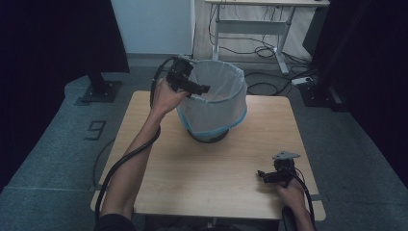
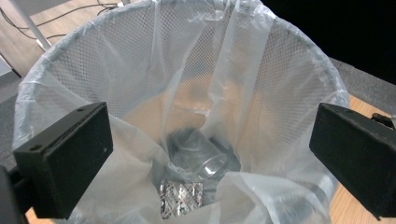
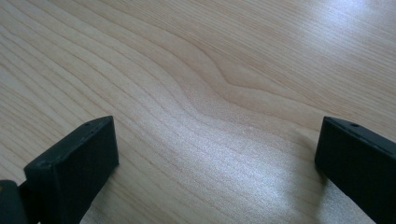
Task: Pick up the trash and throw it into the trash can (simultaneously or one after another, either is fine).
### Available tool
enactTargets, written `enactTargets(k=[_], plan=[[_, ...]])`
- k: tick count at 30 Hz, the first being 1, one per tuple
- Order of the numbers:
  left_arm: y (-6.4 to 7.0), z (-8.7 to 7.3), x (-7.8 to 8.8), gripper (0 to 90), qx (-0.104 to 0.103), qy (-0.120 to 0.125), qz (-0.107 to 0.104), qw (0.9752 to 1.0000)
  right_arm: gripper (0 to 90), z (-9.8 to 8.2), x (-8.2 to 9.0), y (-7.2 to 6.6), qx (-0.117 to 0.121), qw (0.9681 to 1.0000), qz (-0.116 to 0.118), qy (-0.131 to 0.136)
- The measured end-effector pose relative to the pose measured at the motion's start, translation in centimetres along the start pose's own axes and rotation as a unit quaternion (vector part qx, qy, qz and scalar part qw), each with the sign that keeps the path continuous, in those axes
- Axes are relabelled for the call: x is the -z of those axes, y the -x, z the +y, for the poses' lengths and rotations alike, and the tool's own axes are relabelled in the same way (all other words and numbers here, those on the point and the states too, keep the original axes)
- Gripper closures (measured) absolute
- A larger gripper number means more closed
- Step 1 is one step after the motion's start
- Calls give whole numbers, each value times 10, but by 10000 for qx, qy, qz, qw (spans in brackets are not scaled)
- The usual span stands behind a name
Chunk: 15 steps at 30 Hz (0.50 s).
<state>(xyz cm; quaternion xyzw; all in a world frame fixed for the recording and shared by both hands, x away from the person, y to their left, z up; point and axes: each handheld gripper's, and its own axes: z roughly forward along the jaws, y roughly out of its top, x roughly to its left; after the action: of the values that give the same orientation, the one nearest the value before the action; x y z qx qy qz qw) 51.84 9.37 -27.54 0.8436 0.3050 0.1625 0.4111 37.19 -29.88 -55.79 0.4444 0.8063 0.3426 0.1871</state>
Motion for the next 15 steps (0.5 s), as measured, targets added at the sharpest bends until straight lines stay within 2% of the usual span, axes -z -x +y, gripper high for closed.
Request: enactTargets(k=[15], plan=[[-2,-19,27,0,-73,174,-60,9998,0,0,0,0,4,10000,-2,-1]])
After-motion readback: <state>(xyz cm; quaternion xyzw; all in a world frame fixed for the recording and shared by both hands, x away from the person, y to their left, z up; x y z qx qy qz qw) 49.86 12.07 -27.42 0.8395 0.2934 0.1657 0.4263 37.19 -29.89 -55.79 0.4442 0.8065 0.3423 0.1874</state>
